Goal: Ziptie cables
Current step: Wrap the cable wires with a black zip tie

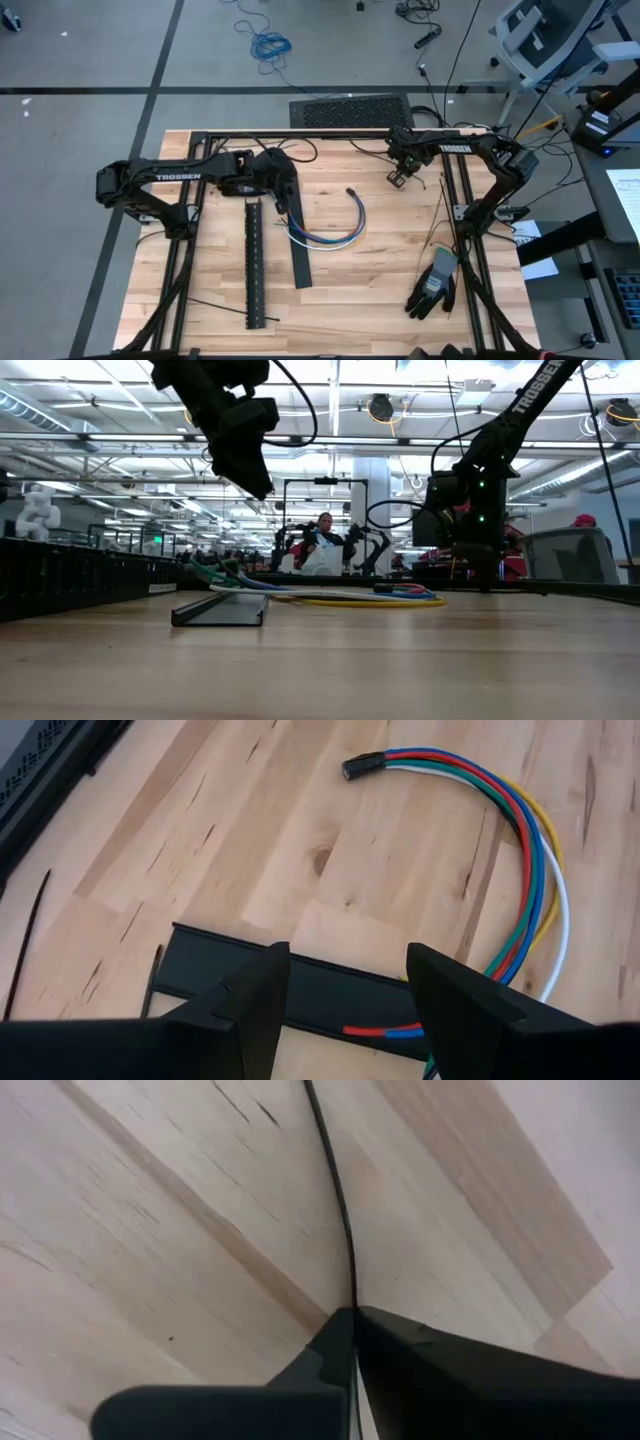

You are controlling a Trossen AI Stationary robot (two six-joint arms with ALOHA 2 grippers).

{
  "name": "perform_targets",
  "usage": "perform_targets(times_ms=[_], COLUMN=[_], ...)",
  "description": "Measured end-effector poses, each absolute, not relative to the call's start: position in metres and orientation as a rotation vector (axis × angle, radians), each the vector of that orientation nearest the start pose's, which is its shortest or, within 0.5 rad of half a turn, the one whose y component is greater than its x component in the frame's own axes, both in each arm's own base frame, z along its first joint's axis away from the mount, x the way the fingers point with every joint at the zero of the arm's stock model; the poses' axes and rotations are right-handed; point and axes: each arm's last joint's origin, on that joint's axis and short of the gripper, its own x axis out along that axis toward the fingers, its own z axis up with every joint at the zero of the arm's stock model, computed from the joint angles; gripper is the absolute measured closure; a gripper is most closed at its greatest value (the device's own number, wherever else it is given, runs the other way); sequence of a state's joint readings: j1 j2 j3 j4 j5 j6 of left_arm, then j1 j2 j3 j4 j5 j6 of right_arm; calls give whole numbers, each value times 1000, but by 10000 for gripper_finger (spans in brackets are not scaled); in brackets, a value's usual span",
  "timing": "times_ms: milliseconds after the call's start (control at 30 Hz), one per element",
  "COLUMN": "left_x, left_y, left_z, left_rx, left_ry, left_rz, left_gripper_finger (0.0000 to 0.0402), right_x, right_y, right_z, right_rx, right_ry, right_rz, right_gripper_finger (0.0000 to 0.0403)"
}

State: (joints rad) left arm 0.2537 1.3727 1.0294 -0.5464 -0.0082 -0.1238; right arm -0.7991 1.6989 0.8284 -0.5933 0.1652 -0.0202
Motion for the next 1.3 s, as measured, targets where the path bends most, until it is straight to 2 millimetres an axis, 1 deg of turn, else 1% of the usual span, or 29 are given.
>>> perform_targets(times_ms=[133, 233, 300, 367, 500, 667, 767, 900, 967, 1033, 1100, 1167, 1233, 1300], left_x=[272, 275, 276, 278, 280, 281, 281, 289, 296, 302, 303, 298, 289, 279], left_y=[66, 61, 57, 53, 48, 47, 47, 44, 44, 45, 45, 45, 43, 40], left_z=[261, 263, 263, 264, 265, 266, 266, 274, 283, 288, 281, 263, 240, 226], left_rx=[-217, -200, -169, -131, -79, -60, -67, -105, -122, -173, -262, -385, -520, -635], left_ry=[869, 853, 848, 838, 828, 817, 808, 691, 571, 412, 279, 181, 114, 9], left_rz=[284, 257, 229, 202, 163, 154, 148, 88, 88, 97, 111, 148, 186, 223], left_gripper_finger=[198, 198, 198, 198, 198, 198, 198, 198, 198, 198, 198, 198, 198, 198], right_x=[190, 194, 194, 196, 197, 198, 200, 202, 205, 208, 211, 212, 214, 219], right_y=[-186, -175, -164, -157, -143, -122, -103, -78, -67, -57, -48, -39, -33, -28], right_z=[124, 135, 144, 157, 181, 210, 226, 243, 251, 260, 268, 274, 279, 282], right_rx=[458, 456, 561, 631, 659, 728, 752, 711, 707, 696, 672, 663, 672, 658], right_ry=[1440, 1404, 1356, 1276, 1172, 1030, 966, 895, 838, 764, 693, 633, 581, 532], right_rz=[-764, -743, -645, -586, -571, -455, -339, -269, -252, -261, -284, -290, -308, -315], right_gripper_finger=[402, 403, 402, 402, 402, 402, 402, 402, 402, 402, 402, 403, 403, 403])
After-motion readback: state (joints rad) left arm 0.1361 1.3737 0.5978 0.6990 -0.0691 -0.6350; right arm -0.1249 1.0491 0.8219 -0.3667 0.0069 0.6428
